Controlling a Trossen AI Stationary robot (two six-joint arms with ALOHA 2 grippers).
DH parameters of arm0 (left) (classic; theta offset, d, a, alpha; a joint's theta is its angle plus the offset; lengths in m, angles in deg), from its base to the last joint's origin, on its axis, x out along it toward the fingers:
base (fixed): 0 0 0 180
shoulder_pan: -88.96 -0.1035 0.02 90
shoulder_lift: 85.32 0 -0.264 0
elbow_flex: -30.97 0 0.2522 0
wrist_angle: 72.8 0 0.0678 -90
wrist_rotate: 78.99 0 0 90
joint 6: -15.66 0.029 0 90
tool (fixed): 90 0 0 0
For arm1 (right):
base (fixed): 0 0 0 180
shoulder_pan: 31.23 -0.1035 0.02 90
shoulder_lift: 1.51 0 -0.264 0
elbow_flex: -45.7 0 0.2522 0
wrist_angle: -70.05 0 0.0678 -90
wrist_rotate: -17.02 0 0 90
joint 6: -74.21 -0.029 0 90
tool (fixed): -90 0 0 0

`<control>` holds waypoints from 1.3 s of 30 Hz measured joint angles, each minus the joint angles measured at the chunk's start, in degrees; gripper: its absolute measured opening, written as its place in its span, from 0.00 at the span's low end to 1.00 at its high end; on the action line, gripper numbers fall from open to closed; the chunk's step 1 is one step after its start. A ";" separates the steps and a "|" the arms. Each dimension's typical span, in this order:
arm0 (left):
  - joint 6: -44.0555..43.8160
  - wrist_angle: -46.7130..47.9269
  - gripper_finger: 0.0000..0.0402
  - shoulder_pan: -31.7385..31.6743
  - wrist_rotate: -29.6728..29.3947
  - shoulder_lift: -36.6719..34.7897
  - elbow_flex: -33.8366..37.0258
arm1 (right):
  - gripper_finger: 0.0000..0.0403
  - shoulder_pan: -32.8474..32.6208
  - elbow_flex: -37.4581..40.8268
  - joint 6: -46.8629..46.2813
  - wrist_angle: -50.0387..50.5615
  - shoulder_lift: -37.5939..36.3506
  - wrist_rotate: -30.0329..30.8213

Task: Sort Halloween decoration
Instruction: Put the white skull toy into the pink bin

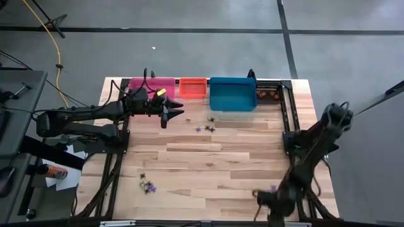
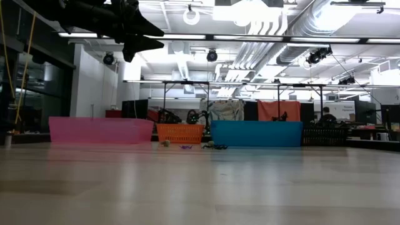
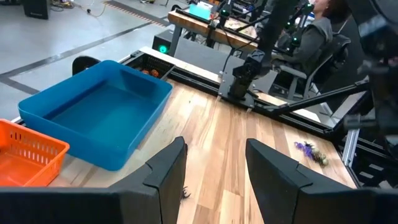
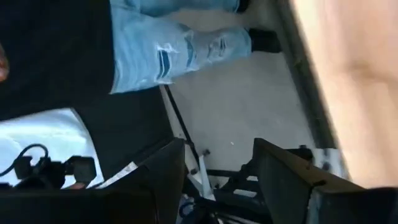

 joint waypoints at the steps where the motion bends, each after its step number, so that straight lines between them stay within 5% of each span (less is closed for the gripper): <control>1: 0.00 0.01 0.38 0.00 0.01 0.00 0.00 | 0.46 -0.45 0.00 -0.69 -1.83 1.88 -0.08; 16: 0.01 0.15 0.38 0.00 0.00 0.00 0.00 | 0.46 0.53 0.00 -6.63 -12.52 6.58 -0.90; 23: 0.01 0.31 0.38 0.00 0.00 0.00 0.00 | 0.46 1.09 -2.06 -3.57 9.28 6.53 -5.65; 27: 0.01 0.50 0.38 0.00 0.00 0.00 0.00 | 0.46 -0.58 -6.22 3.46 21.45 6.62 5.18; 30: 0.01 0.63 0.38 0.00 0.00 0.00 0.00 | 0.46 -2.39 -7.50 8.48 24.32 7.38 11.92; 39: 0.01 0.71 0.38 0.00 -0.09 0.00 0.00 | 0.46 -4.08 -7.46 10.96 27.28 12.97 10.32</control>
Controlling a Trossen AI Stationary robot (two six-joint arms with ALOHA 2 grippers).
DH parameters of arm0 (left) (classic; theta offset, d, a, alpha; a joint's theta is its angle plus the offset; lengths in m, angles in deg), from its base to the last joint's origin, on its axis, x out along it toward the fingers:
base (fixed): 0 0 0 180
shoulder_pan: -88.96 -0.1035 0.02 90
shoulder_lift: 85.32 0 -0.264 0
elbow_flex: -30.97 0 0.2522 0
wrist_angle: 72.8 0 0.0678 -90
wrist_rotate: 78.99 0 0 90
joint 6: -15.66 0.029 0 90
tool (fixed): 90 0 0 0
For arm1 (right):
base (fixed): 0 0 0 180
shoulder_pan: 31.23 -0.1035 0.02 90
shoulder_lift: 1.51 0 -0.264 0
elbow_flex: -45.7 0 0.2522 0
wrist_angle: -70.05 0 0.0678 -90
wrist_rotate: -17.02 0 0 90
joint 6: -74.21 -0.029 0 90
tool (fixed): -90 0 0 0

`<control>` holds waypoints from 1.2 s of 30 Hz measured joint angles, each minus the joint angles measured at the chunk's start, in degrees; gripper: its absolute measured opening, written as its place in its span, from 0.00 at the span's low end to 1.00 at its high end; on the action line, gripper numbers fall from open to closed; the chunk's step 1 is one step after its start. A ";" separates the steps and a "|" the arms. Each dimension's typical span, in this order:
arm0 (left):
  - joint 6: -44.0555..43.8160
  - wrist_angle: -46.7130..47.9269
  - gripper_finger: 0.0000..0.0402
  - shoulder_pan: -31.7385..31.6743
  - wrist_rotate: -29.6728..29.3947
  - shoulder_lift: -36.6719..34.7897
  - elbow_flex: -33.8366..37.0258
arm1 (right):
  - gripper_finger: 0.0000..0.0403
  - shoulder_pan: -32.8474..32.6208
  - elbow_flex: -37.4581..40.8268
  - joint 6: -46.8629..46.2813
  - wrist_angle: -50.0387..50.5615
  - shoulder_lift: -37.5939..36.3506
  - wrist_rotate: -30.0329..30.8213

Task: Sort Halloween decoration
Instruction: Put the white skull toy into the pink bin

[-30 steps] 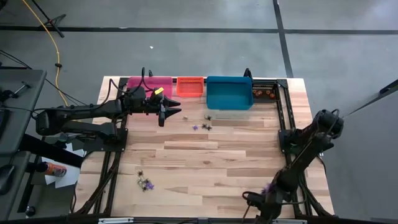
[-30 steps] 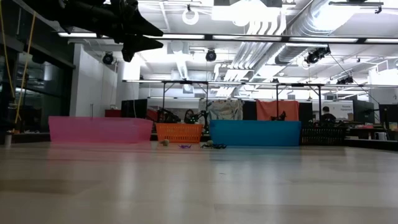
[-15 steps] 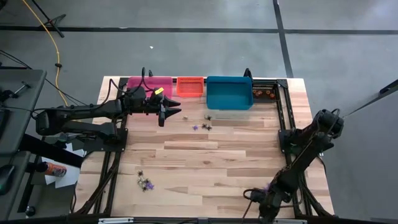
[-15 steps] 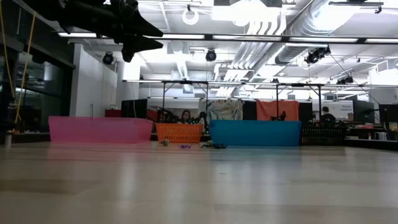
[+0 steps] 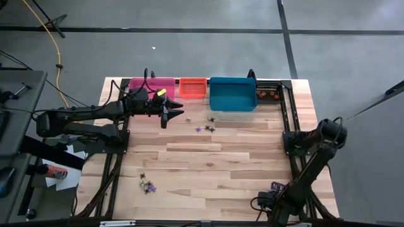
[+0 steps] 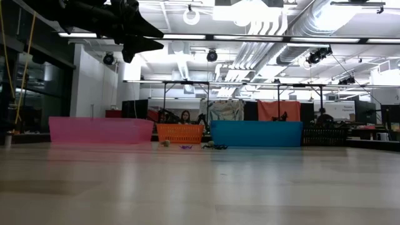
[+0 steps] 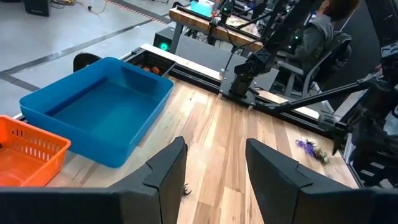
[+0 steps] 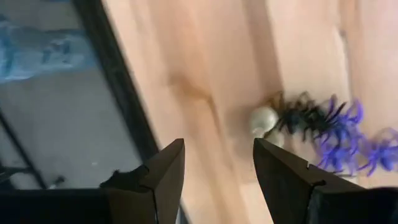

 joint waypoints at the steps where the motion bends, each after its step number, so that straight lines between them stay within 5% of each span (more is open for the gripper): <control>1: 0.00 -0.01 0.38 0.00 0.00 0.00 0.00 | 0.46 0.20 0.01 -0.22 0.14 0.40 0.68; 29: 0.00 -0.01 0.38 0.02 -0.02 0.00 0.00 | 0.46 1.01 0.08 -0.99 2.07 3.50 2.43; 36: 0.00 -0.01 0.38 0.01 -0.03 0.00 0.00 | 0.35 1.01 0.08 0.17 3.39 3.50 2.78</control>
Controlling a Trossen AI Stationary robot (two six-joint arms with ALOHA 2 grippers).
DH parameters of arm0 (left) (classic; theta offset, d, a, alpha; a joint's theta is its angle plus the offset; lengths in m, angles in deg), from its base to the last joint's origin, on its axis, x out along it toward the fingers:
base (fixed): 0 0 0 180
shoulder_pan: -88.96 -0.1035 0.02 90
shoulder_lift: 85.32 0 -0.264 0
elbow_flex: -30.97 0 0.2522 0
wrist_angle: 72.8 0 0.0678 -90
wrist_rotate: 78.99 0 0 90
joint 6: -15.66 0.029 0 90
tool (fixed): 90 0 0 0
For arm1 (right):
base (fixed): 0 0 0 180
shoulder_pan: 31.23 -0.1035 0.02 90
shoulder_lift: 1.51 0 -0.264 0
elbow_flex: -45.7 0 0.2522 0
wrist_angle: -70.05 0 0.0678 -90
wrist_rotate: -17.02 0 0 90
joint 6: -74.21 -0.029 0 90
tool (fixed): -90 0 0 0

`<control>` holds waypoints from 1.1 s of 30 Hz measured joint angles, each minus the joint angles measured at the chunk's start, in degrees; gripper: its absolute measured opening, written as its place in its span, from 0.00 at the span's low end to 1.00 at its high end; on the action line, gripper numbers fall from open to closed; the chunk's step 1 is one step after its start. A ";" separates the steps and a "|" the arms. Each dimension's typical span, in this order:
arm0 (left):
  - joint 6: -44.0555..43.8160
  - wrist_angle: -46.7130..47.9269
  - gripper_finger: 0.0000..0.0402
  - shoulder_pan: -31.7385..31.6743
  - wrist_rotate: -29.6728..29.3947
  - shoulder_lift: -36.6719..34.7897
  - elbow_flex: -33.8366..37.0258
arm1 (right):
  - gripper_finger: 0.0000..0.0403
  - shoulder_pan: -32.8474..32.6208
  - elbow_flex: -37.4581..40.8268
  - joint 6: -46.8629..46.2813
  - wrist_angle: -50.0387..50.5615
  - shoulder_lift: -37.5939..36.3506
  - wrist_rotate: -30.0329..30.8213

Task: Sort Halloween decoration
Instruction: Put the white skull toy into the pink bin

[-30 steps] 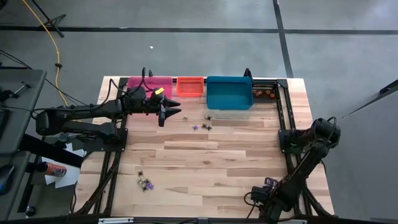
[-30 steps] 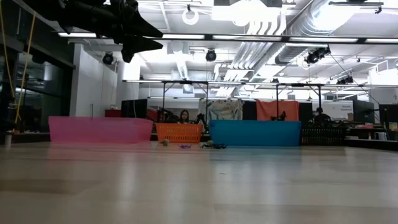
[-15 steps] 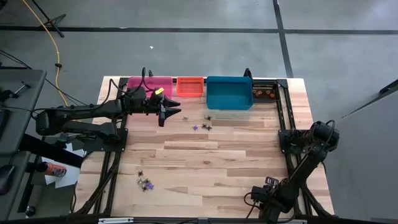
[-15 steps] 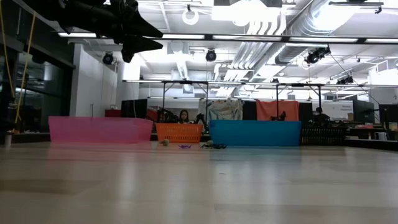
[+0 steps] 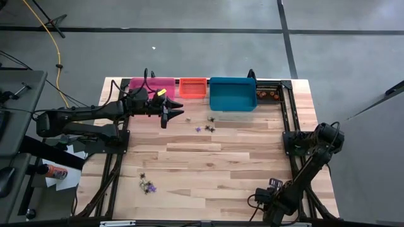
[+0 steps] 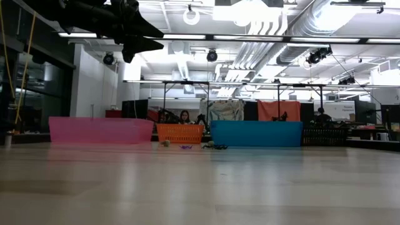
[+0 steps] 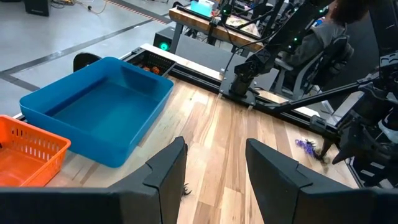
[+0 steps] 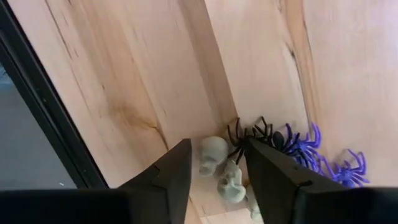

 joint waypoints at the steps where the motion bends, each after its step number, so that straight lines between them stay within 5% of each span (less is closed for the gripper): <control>1: 0.00 0.00 0.38 0.00 0.01 0.00 0.00 | 0.33 0.00 0.00 0.01 0.19 0.00 0.00; 33: 1.46 0.00 0.38 -0.01 -0.21 0.00 -0.02 | 0.01 0.04 0.00 1.96 1.26 -3.74 0.14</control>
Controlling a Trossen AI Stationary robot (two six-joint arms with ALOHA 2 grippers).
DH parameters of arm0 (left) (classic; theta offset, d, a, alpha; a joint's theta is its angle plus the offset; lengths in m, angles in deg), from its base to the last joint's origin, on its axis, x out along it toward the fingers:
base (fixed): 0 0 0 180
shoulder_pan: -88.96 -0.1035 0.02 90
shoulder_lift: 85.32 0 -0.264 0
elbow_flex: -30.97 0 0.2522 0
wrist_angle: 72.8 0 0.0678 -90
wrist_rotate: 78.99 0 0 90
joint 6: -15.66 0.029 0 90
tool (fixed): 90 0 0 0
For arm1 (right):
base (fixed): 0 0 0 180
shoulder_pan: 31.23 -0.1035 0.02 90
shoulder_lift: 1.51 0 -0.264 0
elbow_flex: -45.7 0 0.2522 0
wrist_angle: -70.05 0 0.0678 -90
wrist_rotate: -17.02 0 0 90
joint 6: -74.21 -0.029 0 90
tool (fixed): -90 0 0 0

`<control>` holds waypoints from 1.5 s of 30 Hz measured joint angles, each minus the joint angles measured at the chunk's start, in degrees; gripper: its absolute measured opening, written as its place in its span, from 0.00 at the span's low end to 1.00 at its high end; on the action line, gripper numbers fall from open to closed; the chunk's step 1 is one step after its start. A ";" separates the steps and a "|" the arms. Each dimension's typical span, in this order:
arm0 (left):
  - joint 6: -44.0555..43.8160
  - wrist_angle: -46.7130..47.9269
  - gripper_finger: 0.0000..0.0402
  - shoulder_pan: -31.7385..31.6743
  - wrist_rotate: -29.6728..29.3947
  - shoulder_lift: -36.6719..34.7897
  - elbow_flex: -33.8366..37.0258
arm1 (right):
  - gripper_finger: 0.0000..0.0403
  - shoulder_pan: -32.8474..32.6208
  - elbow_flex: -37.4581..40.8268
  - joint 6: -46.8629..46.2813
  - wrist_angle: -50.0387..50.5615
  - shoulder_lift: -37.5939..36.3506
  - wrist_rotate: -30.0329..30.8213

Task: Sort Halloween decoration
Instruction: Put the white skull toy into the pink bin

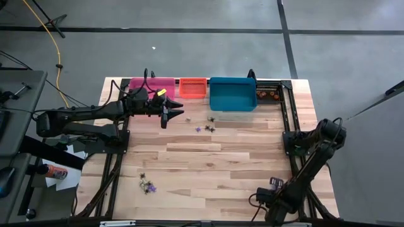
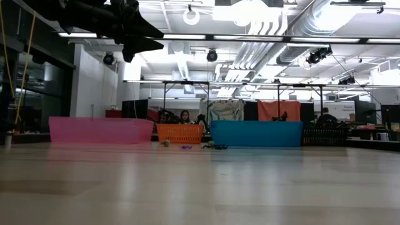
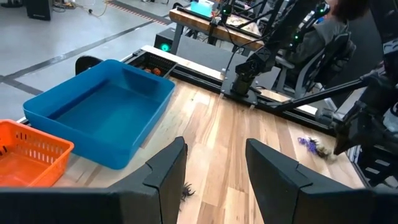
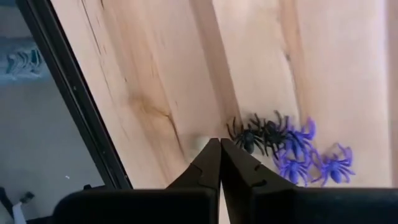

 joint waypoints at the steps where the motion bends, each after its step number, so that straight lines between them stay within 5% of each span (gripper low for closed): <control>1: 0.03 -0.02 0.38 0.00 0.00 0.00 0.00 | 0.01 0.00 0.00 -0.25 0.39 -0.43 0.24; 16: 0.07 -0.04 0.38 0.00 0.04 0.00 0.00 | 0.04 -0.98 0.00 -6.97 -4.50 -1.09 0.25; 21: 0.07 -0.04 0.38 0.00 0.04 0.02 0.00 | 0.19 -3.67 0.00 -7.11 -8.13 -0.06 0.05; 30: 0.05 -0.04 0.38 0.00 0.07 0.02 0.00 | 0.49 -3.37 0.00 -7.06 -0.18 0.35 1.19; 45: 0.02 -0.04 0.38 0.00 -1.15 0.02 0.00 | 0.51 -3.17 0.00 -3.11 -6.05 4.50 0.63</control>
